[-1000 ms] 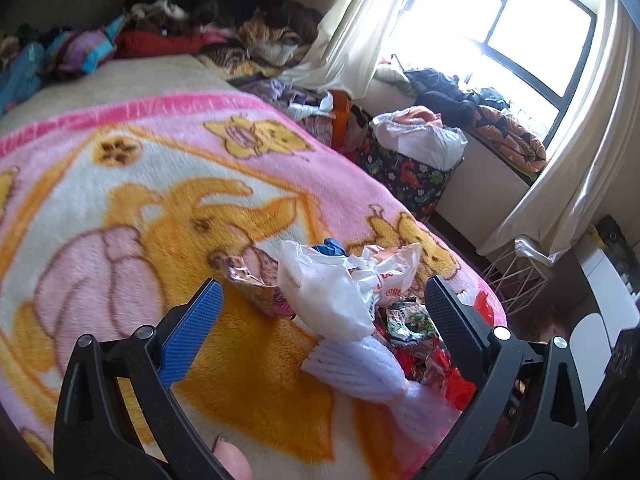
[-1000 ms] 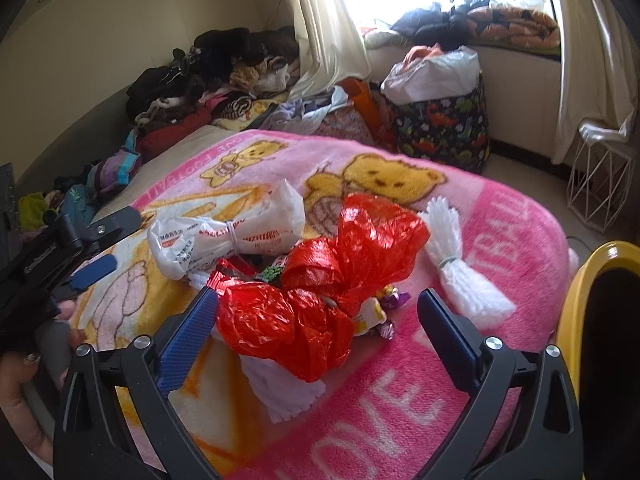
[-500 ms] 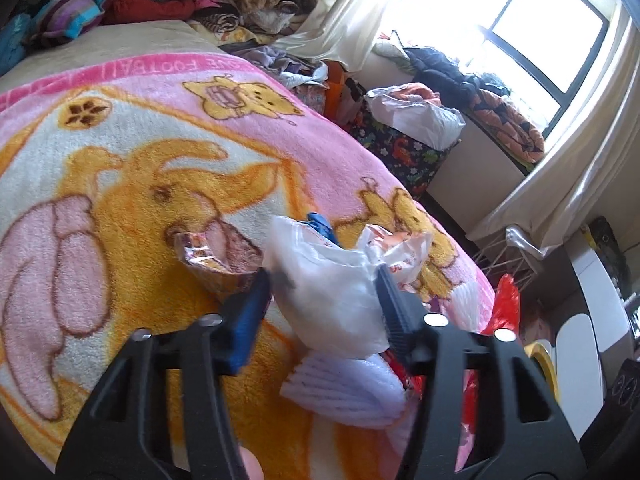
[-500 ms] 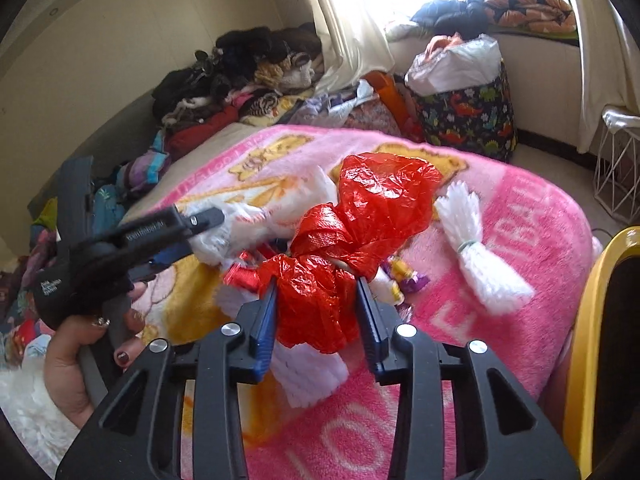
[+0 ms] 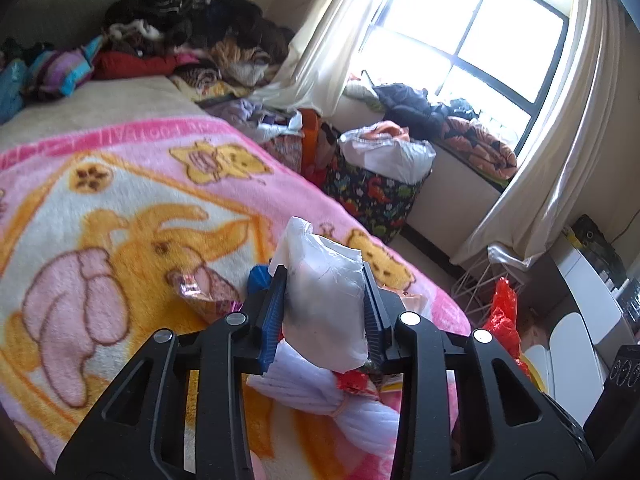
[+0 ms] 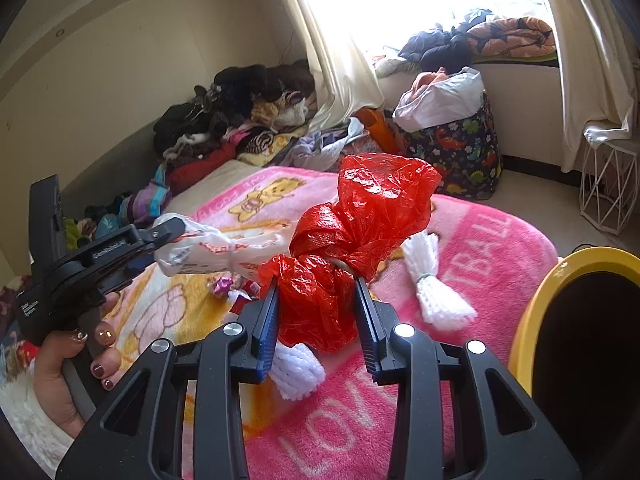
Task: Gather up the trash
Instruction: 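Grasp the red plastic bag with the right gripper while the left grasps a white bag, then carry the red bag over the yellow bin and open the right gripper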
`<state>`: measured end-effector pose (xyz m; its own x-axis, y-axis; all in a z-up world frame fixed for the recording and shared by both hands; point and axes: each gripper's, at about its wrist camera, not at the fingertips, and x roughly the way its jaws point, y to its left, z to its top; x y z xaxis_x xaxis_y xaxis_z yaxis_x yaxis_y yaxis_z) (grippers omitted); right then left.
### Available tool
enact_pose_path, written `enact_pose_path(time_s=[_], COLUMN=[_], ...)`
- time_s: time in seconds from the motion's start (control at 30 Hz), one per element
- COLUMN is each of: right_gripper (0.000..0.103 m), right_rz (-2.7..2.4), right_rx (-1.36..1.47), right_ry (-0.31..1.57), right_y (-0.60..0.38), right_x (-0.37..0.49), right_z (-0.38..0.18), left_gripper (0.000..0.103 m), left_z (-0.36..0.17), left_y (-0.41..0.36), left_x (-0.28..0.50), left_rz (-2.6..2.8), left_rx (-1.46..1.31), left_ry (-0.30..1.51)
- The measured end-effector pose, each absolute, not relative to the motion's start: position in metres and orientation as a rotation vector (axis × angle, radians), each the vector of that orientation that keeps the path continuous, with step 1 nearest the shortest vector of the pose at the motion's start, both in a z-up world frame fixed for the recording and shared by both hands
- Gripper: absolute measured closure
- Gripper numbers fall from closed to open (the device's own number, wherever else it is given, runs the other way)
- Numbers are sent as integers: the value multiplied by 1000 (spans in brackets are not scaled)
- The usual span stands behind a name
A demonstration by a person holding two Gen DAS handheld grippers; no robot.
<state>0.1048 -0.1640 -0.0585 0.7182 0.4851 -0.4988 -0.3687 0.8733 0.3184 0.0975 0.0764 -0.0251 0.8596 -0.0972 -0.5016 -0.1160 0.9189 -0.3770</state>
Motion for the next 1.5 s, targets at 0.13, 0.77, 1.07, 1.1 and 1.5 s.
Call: enact_pose_path(time_s=[0.13, 0.77, 1.07, 1.1, 1.5], right_gripper=[70, 70, 70, 70, 70], right_rz=[462, 341, 275, 268, 193], right_rx=[212, 264, 297, 301, 339], right_ry=[583, 526, 519, 520, 545], right_y=[-178, -249, -285, -289, -336], right_x=[96, 64, 48, 47, 27], right_z=[-51, -31, -33, -33, -44], left_gripper=[77, 79, 79, 79, 79], left_z=[-12, 10, 12, 12, 4], left_y=[69, -5, -44, -48, -100], left_x=[93, 84, 83, 83, 88], left_rz=[-8, -162, -225, -230, -280], left_rx=[-404, -318, -266, -262, -181], left_ry=[518, 513, 527, 529, 566])
